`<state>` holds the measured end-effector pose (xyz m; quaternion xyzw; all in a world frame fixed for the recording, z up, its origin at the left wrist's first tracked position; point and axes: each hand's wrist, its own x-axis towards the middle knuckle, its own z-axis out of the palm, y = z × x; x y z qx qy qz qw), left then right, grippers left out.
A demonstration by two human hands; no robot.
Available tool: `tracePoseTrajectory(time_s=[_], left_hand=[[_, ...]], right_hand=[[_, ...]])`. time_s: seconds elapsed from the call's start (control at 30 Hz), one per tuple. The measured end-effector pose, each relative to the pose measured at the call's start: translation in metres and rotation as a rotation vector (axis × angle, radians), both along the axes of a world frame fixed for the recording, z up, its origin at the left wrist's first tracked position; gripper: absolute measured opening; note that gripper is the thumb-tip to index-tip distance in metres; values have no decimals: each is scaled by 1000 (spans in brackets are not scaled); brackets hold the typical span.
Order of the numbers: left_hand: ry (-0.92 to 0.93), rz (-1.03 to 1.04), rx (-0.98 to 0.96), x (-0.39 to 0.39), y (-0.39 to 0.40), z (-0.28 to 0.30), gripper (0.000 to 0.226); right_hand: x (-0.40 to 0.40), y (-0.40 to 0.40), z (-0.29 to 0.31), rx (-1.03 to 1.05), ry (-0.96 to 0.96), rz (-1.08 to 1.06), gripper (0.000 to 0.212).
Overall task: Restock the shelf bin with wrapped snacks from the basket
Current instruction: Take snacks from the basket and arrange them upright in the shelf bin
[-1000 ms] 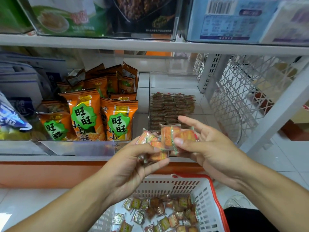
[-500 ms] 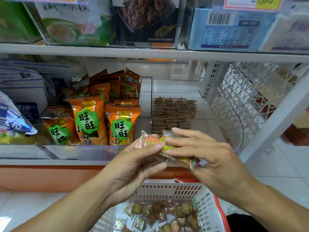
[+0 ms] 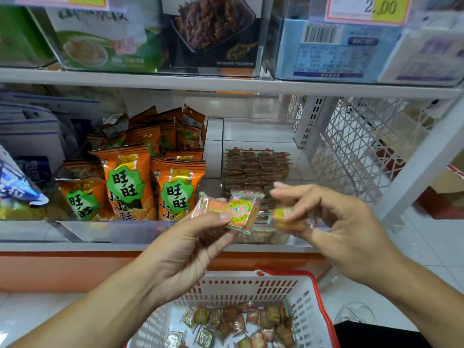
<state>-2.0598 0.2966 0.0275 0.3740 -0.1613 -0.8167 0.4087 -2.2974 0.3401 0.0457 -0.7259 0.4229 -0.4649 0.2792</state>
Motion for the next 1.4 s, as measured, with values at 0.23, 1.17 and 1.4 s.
tracePoseTrajectory(time_s=[0.23, 1.17, 1.4], left_hand=[[-85, 3, -86, -5, 5, -4, 36], [-325, -228, -281, -9, 16, -10, 52], [-270, -200, -290, -12, 16, -13, 41]], right_hand=[[0, 4, -2, -125, -11, -141, 56], [8, 8, -8, 1056, -443, 147, 61], [10, 9, -1, 1112, -605, 303, 59]])
